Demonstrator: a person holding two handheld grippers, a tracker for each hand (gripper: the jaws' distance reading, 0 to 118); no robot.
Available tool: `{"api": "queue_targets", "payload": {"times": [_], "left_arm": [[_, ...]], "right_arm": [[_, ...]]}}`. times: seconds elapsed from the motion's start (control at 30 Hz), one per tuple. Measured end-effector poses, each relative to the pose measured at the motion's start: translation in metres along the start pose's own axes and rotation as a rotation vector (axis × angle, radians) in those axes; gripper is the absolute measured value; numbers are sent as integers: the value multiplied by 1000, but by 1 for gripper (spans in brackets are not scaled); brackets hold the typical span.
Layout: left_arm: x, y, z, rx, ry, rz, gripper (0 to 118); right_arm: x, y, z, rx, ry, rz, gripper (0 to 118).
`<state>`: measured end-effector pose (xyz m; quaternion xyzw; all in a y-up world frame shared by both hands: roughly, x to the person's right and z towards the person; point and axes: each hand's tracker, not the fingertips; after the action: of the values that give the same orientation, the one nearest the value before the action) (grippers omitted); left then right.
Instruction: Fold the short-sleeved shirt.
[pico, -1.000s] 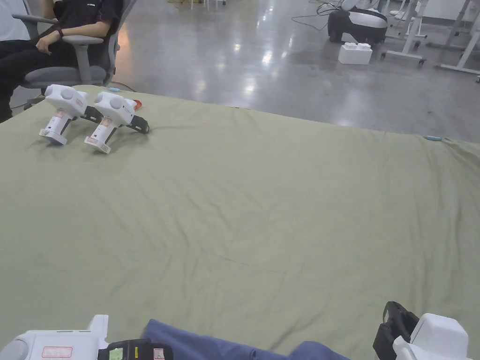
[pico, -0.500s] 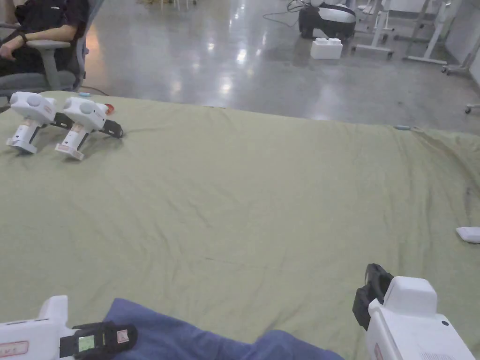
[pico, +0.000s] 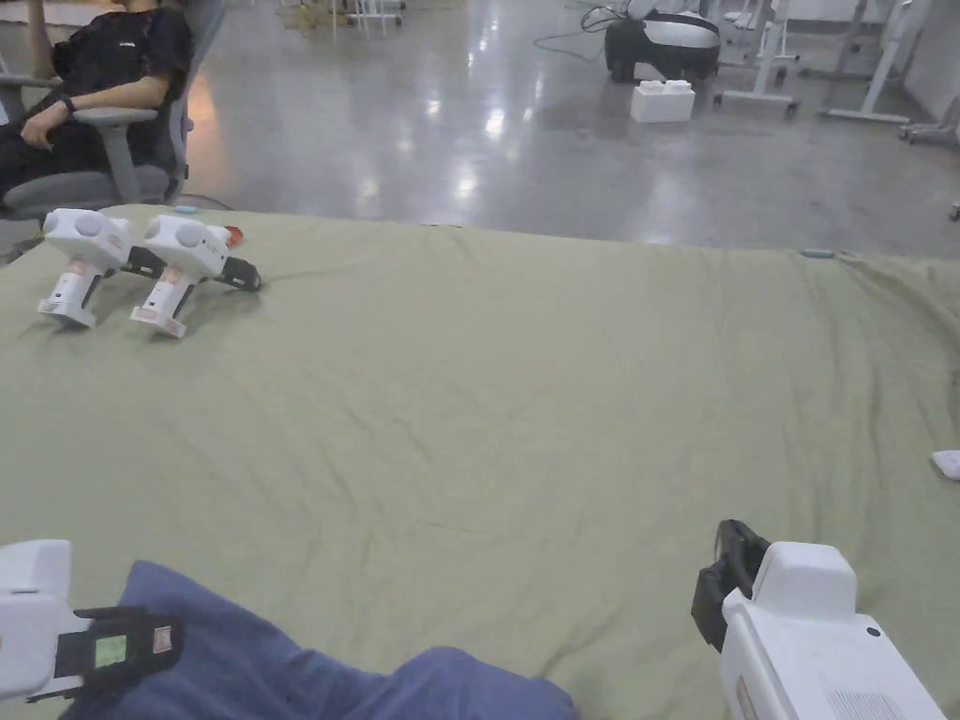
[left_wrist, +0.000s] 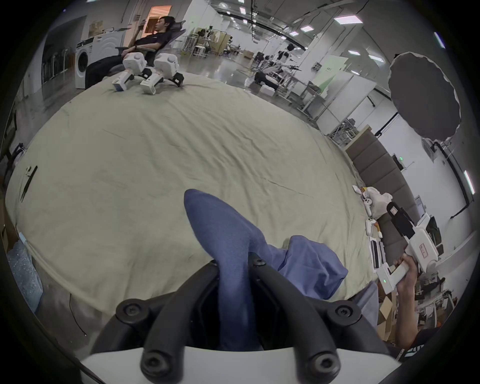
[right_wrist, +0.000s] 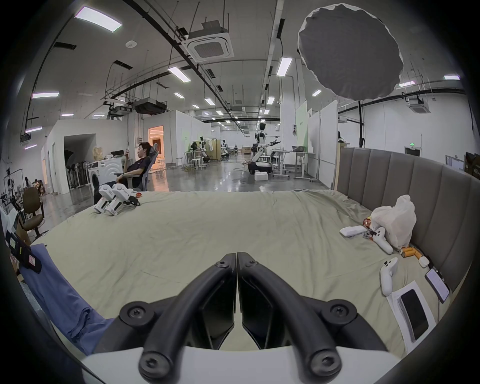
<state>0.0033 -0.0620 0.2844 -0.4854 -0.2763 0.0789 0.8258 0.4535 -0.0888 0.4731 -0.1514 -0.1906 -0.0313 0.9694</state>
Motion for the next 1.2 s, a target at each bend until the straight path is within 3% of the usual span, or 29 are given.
{"api": "queue_targets", "payload": {"times": [0.47, 0.97, 1.13, 1.17, 1.2], "left_arm": [[124, -16, -27, -70, -45, -220, 10], [208, -80, -165, -225, -25, -263, 10], [196, -82, -166, -212, -81, -159, 21], [189, -79, -161, -206, -133, -136, 27], [185, -76, -153, -194, -172, -117, 46]], "right_arm": [[7, -14, 5, -45, -4, -23, 0], [12, -23, 11, -74, -22, -31, 0], [14, -26, 11, -85, -26, -34, 0], [15, -26, 12, -86, -28, -34, 0], [15, -27, 12, -86, -29, -32, 0]]}}
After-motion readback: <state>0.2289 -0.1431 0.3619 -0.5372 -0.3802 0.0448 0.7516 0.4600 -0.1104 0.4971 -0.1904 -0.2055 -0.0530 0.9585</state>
